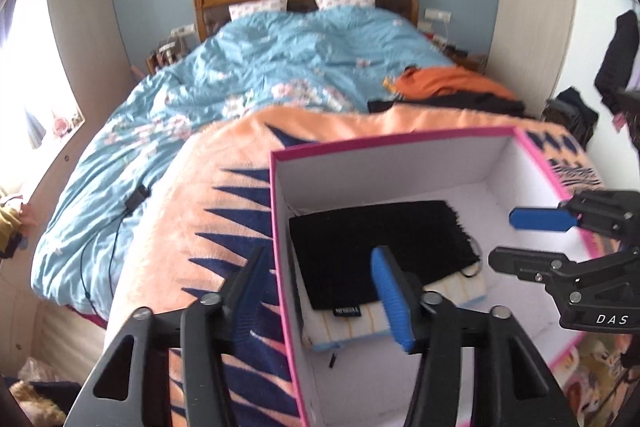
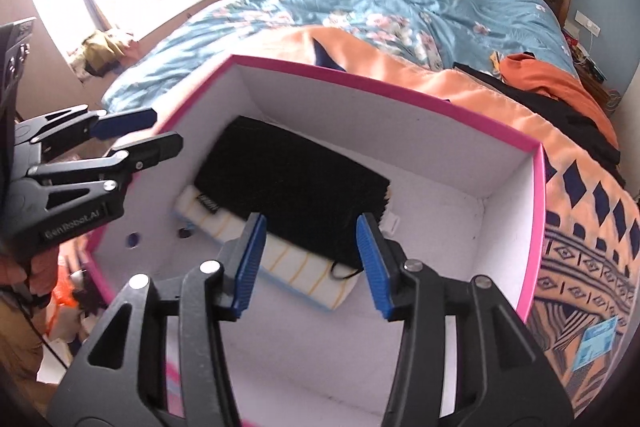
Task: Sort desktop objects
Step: 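Open the right gripper and withdraw it from the pink box, then grasp the blue oval plastic case from the pile with both grippers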
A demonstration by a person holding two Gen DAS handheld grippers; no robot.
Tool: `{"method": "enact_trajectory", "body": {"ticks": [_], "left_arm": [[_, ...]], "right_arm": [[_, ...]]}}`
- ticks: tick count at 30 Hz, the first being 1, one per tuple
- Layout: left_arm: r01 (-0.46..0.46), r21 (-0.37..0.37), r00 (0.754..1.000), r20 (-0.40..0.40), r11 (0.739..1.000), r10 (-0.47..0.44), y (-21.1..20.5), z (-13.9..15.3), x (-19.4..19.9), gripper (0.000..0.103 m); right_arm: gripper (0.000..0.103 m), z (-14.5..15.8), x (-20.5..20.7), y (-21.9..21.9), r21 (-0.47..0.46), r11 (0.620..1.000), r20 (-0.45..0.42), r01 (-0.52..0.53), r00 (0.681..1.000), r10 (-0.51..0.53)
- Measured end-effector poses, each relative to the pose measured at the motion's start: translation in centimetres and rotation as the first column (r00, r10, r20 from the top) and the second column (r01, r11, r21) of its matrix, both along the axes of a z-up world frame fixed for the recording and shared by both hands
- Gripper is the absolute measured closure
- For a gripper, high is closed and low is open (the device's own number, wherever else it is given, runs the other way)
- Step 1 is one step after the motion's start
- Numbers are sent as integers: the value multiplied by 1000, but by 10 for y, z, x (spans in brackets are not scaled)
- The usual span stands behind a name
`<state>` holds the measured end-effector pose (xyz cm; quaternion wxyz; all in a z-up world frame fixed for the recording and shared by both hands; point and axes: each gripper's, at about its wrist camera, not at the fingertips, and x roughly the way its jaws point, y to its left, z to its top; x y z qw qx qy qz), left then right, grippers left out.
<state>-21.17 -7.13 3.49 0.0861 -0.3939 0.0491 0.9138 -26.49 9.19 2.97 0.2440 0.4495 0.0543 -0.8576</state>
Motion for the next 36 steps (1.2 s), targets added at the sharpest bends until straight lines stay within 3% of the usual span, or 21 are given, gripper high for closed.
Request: {"method": "enact_trajectory", "body": {"ticks": [7, 15, 23, 36], "left_arm": [[56, 69, 997, -62, 996, -52, -21, 15, 67, 39], [118, 56, 993, 14, 991, -119, -22, -29, 113, 39], [97, 84, 987, 121, 992, -106, -25, -73, 109, 39], [132, 96, 973, 175, 987, -147, -23, -93, 114, 38]], "right_arm": [[54, 21, 75, 14, -110, 990, -110, -93, 991, 81], [54, -4, 141, 3, -89, 975, -100, -202, 976, 193], [54, -56, 145, -8, -65, 985, 24, -162, 986, 164], [53, -68, 140, -24, -25, 994, 77, -103, 992, 104]]}}
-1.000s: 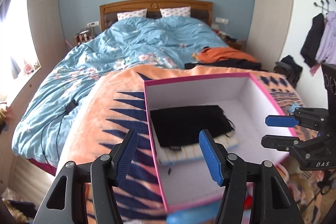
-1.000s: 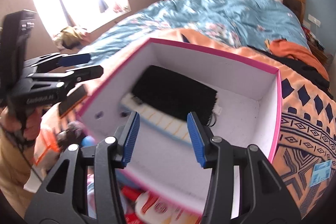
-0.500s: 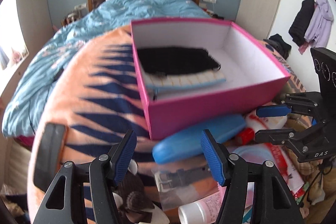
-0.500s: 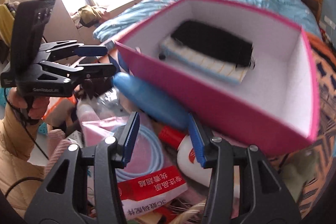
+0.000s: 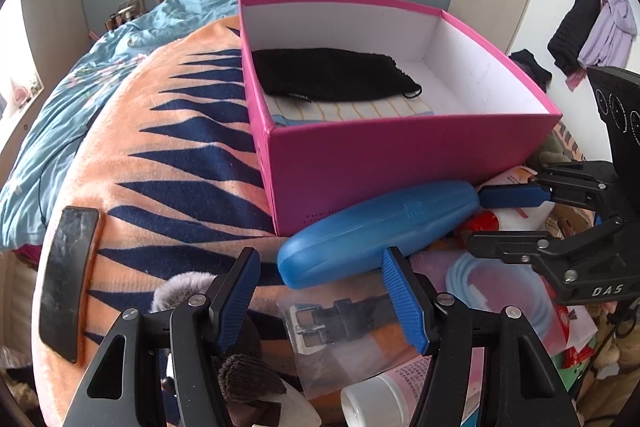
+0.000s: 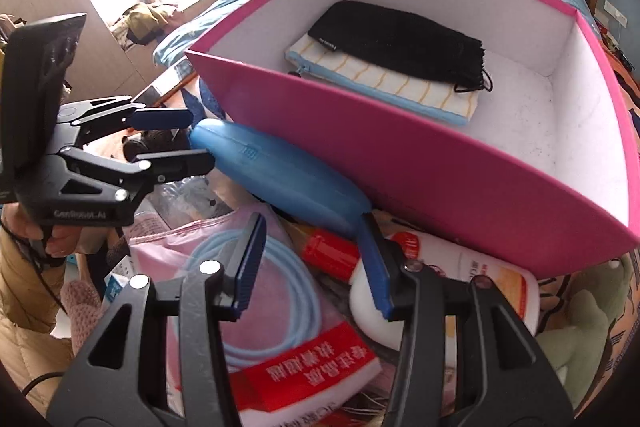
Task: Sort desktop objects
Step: 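Grasp the blue oval plastic case from the pile with both grippers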
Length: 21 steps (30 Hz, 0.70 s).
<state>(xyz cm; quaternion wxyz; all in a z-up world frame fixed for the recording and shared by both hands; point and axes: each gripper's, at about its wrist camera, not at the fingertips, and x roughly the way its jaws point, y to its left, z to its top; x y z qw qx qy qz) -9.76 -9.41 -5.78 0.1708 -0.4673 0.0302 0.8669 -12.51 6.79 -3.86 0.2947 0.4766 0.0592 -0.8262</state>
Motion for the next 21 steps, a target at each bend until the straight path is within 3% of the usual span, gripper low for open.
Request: {"method": "enact_trajectory", "body": {"ticks": [6, 21], "left_arm": [[8, 16, 999, 37, 1000, -9, -2, -8, -4, 38], [18, 37, 999, 45, 999, -19, 0, -8, -4, 38]], "right_arm": [[52, -9, -2, -8, 45, 998, -10, 39, 999, -39], [50, -10, -1, -3, -6, 998, -18, 62, 998, -62]]}}
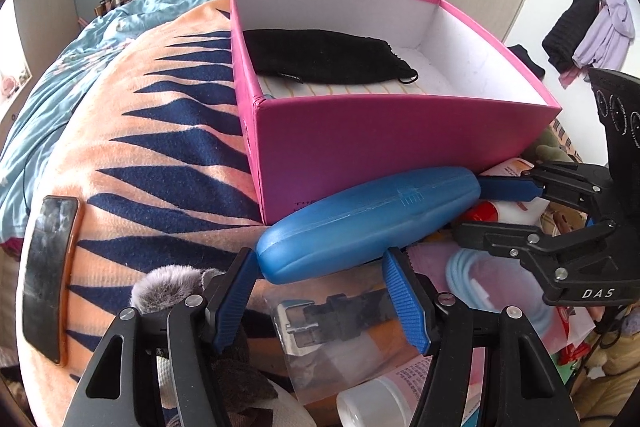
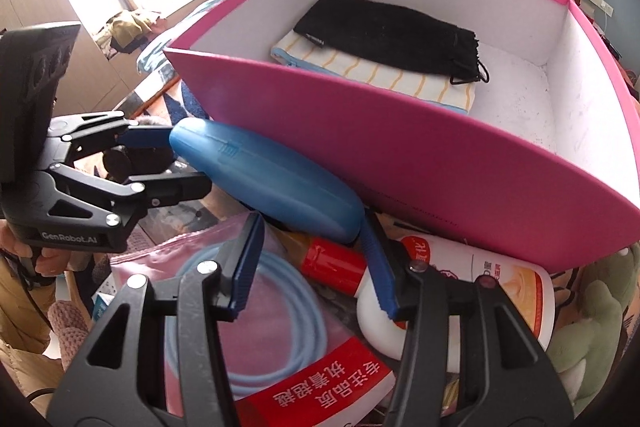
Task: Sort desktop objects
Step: 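Grasp the blue oval plastic case from the pile with both grippers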
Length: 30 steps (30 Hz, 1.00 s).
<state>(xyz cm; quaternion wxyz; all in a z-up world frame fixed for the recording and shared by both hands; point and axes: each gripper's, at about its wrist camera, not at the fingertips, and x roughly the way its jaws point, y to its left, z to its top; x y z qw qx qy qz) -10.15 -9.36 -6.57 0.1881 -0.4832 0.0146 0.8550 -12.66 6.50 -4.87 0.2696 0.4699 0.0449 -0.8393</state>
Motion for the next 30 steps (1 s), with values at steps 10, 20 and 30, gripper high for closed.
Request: {"method": "enact_trajectory", "body": {"ticks": [10, 20, 30], "left_arm": [[27, 47, 999, -37, 999, -25, 7, 23, 18, 38], [127, 62, 992, -27, 990, -125, 36, 38, 31, 38], [192, 70, 980, 45, 979, -195, 77, 32, 13, 38]], "right_arm": [[50, 24, 19, 18, -87, 996, -60, 19, 998, -24], [50, 43, 54, 45, -89, 996, -70, 22, 997, -29], [50, 41, 49, 87, -112, 986, -22, 120, 992, -123]]}}
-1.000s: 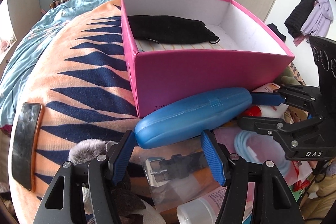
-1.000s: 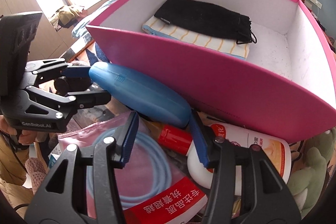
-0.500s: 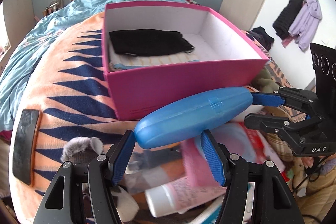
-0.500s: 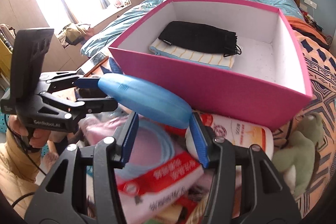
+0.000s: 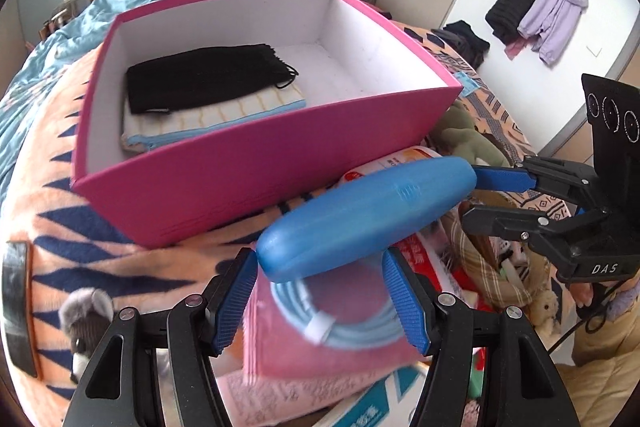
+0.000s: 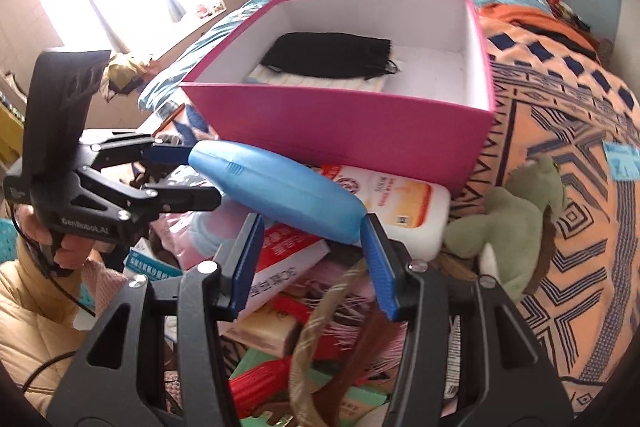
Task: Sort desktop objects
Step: 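Grasp the blue oval plastic case from the pile with both grippers, then lift the blue case with both grippers over the pink box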
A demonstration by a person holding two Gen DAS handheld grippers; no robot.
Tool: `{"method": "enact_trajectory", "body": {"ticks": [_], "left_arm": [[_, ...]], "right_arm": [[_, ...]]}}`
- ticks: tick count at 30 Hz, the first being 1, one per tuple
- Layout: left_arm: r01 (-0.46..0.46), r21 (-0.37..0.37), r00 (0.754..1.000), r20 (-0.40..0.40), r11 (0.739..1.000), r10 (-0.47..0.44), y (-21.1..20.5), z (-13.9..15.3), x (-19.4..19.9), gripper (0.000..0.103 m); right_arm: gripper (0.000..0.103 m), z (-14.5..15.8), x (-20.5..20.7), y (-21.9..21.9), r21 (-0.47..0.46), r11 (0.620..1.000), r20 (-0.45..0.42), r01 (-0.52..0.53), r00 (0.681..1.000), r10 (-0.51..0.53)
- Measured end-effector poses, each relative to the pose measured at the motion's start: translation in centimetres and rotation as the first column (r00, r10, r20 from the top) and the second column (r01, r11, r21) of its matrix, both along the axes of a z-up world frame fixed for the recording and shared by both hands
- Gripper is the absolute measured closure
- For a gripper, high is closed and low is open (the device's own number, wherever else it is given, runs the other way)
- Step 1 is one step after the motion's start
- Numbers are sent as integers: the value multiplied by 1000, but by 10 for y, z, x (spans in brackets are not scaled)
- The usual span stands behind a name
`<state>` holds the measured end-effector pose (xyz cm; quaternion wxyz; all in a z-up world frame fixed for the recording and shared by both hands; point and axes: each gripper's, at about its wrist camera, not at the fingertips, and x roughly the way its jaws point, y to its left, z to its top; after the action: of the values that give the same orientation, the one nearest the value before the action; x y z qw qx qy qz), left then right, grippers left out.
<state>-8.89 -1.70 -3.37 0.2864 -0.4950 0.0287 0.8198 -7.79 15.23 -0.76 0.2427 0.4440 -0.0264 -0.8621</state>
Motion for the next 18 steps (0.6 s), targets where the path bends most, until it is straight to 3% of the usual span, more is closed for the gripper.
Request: {"method": "enact_trajectory", "body": {"ticks": [12, 18], "left_arm": [[-20, 41, 999, 49, 999, 18, 7, -7, -25, 38], [-37, 69, 996, 87, 997, 31, 2, -15, -34, 45]], "right_arm": [[50, -9, -25, 29, -93, 994, 19, 60, 998, -59], [50, -13, -33, 34, -123, 988, 13, 91, 996, -90]]}}
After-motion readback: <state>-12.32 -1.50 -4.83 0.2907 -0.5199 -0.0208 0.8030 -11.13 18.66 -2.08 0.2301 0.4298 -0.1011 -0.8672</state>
